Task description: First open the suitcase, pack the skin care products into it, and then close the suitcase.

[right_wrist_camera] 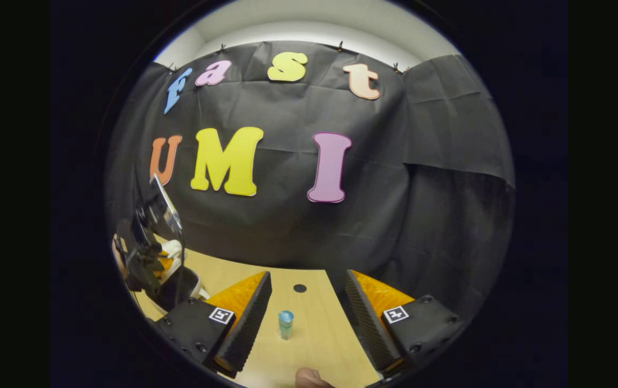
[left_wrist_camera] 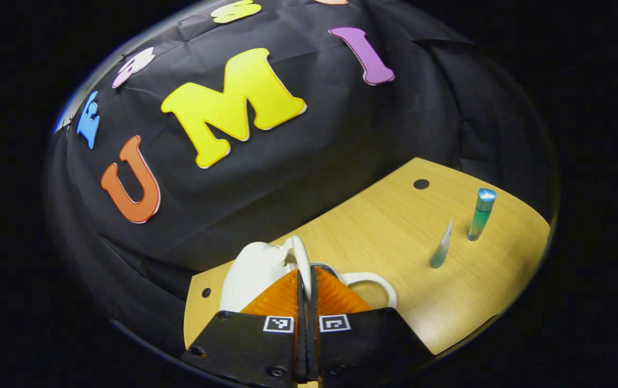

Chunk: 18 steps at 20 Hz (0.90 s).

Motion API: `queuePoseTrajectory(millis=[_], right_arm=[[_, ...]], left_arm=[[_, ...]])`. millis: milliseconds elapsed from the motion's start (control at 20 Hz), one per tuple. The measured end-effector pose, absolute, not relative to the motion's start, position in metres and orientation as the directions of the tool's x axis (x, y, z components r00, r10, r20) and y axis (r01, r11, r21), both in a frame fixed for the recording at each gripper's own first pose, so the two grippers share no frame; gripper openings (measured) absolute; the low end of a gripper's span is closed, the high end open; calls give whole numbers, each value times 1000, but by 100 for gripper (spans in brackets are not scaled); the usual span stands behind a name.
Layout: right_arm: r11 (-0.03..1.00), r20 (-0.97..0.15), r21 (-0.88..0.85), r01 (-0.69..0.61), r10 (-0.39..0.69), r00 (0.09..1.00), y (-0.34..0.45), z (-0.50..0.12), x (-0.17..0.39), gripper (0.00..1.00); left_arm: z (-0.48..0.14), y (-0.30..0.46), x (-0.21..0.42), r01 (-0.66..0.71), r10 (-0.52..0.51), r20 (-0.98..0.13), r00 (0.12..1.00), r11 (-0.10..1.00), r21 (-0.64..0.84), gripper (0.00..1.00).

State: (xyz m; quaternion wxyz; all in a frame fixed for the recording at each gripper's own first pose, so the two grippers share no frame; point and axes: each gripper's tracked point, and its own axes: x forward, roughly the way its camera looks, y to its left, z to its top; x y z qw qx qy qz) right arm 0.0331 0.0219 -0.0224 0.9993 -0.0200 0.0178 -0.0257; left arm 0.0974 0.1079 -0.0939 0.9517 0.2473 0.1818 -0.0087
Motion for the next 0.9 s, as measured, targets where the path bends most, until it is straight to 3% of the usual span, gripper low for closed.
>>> queuePoseTrajectory(millis=[400, 700, 900], right_arm=[[998, -50, -48, -42, 39, 998, 106, -20, 50, 82], [996, -81, -59, -72, 67, 994, 150, -28, 48, 82], [994, -88, -93, -58, 49, 995, 152, -32, 44, 81]], left_arm=[[-21, 270, 72, -77, 211, -242, 947, 882, 465, 3], [-56, 398, 61, -178, 324, -282, 903, 880, 440, 3], [-103, 456, 62, -194, 347, -330, 878, 888, 418, 3]])
